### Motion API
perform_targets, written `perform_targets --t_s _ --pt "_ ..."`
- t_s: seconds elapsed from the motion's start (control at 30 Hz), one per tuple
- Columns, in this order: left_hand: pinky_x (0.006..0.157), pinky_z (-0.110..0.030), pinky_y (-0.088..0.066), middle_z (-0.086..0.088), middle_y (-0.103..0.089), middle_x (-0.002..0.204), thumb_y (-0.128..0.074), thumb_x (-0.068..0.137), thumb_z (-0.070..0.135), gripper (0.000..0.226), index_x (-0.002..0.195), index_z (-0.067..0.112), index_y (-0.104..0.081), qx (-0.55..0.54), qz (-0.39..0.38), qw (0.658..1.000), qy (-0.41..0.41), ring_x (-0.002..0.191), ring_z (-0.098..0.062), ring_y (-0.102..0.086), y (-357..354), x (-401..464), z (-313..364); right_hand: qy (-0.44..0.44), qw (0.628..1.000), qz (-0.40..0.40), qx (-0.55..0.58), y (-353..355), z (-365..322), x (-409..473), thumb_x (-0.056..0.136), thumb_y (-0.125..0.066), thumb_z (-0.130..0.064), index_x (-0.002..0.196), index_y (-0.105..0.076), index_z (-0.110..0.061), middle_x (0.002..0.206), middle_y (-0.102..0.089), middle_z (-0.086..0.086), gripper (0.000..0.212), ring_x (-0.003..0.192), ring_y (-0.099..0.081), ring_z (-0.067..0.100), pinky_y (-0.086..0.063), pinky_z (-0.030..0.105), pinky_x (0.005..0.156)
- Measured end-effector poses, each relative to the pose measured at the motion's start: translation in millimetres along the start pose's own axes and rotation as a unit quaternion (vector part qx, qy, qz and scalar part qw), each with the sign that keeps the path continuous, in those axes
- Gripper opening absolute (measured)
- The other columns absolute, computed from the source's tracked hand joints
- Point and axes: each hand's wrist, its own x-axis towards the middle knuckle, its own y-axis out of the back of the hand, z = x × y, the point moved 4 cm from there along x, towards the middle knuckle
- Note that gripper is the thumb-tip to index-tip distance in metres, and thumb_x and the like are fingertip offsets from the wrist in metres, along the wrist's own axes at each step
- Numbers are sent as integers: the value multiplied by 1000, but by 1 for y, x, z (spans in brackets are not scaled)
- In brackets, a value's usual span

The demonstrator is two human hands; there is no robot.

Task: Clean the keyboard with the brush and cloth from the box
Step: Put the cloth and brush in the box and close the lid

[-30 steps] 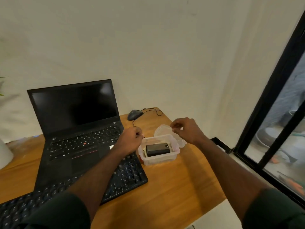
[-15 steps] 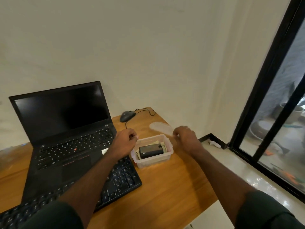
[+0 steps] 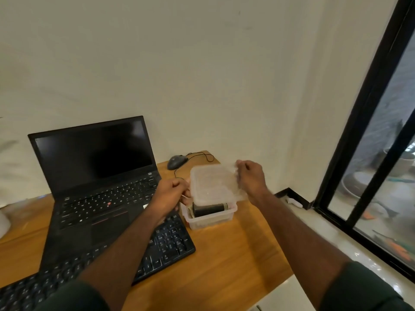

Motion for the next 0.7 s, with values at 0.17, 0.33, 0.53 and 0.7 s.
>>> perform_targets --t_s 0.17,0.33,0.53,0.7 --pt "40 -25 -39 -17 -64 64 -70 93 20 26 87 -5 -68 -3 32 998 44 44 -17 -52 7 -10 -14 -41 992 -75 -94 -22 25 -4 99 -60 -24 99 -75 -11 100 -72 5 19 95 -68 25 -59 39 84" --pt "46 -26 -48 -15 -66 59 -68 94 18 29 81 -9 -69 66 95 991 71 44 -17 -55 12 -14 -32 -27 981 -106 -159 -20 36 -17 94 -70 -23 135 -63 -16 130 -65 3 41 119 -62 24 -52 41 104" --pt "54 -30 -52 -16 -70 63 -68 94 21 30 78 -4 -70 99 126 985 72 46 -17 -58 7 -14 -44 -38 987 -84 -132 -14 53 -22 93 -70 -38 115 -74 -15 110 -74 1 32 98 -69 17 -59 38 92" --pt "51 -30 -53 -12 -69 58 -69 94 24 32 72 1 -69 92 138 984 59 44 -19 -60 3 -13 -46 -19 988 -59 -145 -9 50 -26 92 -72 -35 106 -76 -14 94 -74 -4 26 85 -70 13 -58 25 74"
